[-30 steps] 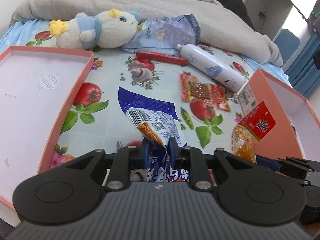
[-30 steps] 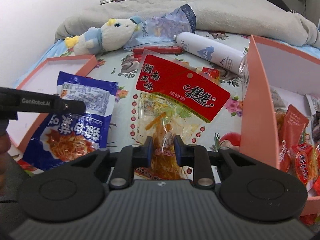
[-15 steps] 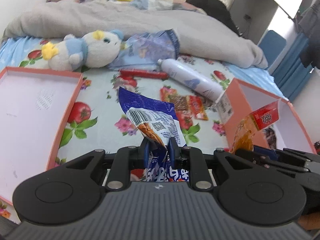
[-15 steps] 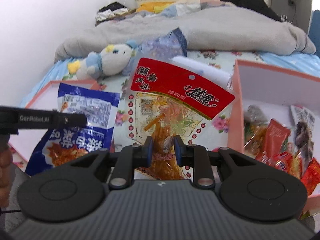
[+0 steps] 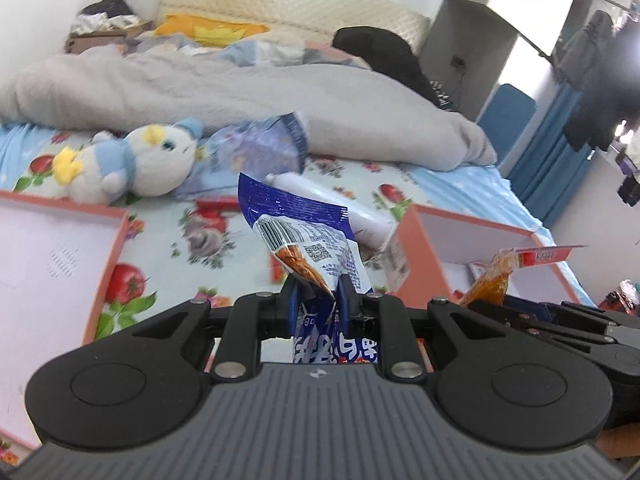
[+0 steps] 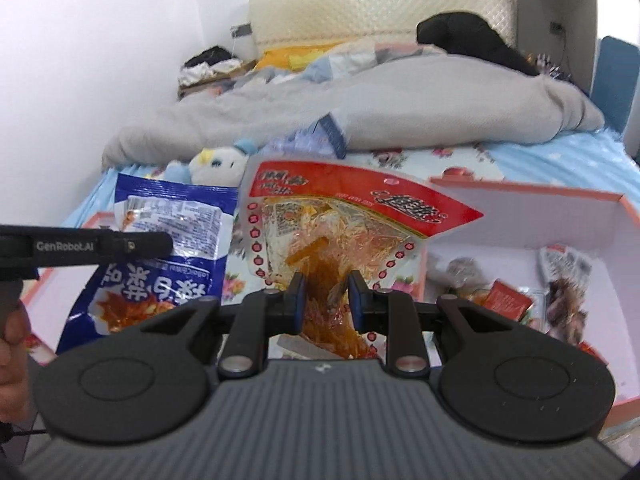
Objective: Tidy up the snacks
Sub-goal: 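Carry the blue bag and red-labelled pack over the box with both tools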
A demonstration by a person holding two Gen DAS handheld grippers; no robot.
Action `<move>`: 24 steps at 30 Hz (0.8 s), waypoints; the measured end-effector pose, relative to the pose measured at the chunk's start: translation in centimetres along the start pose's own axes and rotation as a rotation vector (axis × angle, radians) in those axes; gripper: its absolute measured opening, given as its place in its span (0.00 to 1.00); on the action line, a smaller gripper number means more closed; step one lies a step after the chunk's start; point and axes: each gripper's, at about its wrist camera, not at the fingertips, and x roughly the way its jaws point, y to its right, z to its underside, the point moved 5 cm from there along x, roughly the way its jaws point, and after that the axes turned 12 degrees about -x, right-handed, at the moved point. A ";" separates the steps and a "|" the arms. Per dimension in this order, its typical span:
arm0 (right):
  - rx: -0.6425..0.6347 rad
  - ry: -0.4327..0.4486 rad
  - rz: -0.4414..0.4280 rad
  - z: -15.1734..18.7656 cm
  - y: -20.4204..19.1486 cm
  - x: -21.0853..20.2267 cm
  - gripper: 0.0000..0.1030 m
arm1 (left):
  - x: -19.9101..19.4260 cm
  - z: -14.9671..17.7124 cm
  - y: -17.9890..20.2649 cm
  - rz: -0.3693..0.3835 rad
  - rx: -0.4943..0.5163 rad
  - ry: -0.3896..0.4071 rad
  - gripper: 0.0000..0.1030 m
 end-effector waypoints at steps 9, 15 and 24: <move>0.025 0.090 0.085 -3.4 3.3 -3.8 0.25 | -1.4 -3.1 5.8 0.097 0.046 0.050 0.22; 0.055 0.146 0.152 -5.4 6.5 -5.9 0.25 | -0.9 -4.8 10.6 0.163 0.093 0.049 0.22; 0.117 0.111 0.258 -4.3 12.7 -6.2 0.25 | 3.6 -4.9 18.0 0.223 0.160 -0.027 0.22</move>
